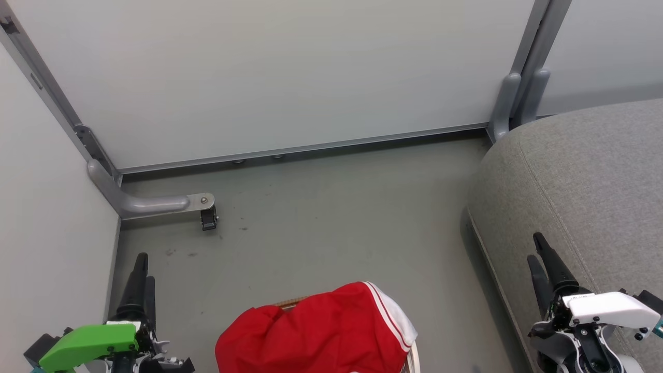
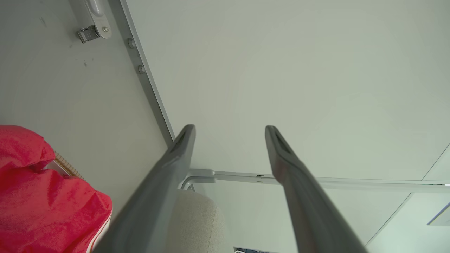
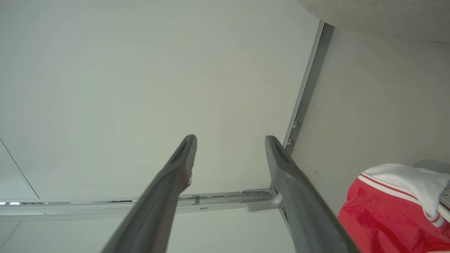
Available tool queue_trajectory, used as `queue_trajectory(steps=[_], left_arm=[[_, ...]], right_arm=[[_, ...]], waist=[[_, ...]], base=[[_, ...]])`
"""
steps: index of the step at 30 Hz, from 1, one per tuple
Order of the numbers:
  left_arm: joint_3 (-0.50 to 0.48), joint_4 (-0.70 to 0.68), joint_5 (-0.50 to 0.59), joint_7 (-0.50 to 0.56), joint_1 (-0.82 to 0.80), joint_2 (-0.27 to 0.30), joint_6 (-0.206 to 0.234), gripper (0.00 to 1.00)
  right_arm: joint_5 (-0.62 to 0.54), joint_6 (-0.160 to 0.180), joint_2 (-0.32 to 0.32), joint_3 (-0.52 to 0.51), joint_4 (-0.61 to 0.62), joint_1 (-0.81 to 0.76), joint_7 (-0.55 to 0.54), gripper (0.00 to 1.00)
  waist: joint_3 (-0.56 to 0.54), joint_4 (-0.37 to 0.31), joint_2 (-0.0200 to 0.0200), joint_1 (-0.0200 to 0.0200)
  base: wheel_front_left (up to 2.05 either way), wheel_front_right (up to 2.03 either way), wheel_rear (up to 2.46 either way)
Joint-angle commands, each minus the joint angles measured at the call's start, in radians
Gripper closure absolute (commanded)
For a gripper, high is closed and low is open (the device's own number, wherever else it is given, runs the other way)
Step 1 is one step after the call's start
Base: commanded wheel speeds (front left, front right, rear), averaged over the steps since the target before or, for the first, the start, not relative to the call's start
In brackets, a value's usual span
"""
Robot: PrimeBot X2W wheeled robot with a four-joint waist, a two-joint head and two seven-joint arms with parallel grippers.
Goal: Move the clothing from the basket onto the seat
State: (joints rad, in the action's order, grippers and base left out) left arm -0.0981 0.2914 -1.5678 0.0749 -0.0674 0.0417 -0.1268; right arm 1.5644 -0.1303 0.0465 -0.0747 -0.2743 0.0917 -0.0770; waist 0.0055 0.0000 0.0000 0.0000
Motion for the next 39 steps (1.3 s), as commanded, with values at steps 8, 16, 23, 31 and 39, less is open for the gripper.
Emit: queue_trajectory(steps=[8,16,23,31,39], left_arm=[[-0.003,-0.02,0.175,-0.045,-0.028,0.011,-0.001,0.0],[0.016,-0.029,0.345,-0.079,-0.028,0.019,-0.002,0.0],[0.04,-0.031,0.478,-0.106,-0.022,0.029,-0.002,0.0],[0.072,-0.023,0.618,-0.134,-0.016,0.046,-0.002,0.0],[0.095,-0.02,0.748,-0.161,-0.013,0.055,-0.003,0.0]], right_arm=[[-0.154,0.0,0.019,0.021,0.027,0.038,0.046,0.0],[-0.311,0.0,0.025,0.038,0.024,0.043,0.08,0.0],[-0.437,0.0,0.03,0.055,0.013,0.042,0.108,0.0],[-0.562,0.0,0.034,0.075,0.007,0.039,0.137,0.0],[-0.675,0.0,0.038,0.09,-0.004,0.04,0.163,0.0]], waist=[[0.004,0.0,0.0,0.0],[0.007,0.0,0.0,0.0],[0.008,0.0,0.0,0.0],[0.008,-0.001,0.0,0.0],[0.009,-0.001,0.0,0.0]], base=[[0.0,0.0,0.0],[0.0,0.0,0.0],[0.0,0.0,0.0],[0.0,0.0,0.0],[0.0,0.0,0.0]])
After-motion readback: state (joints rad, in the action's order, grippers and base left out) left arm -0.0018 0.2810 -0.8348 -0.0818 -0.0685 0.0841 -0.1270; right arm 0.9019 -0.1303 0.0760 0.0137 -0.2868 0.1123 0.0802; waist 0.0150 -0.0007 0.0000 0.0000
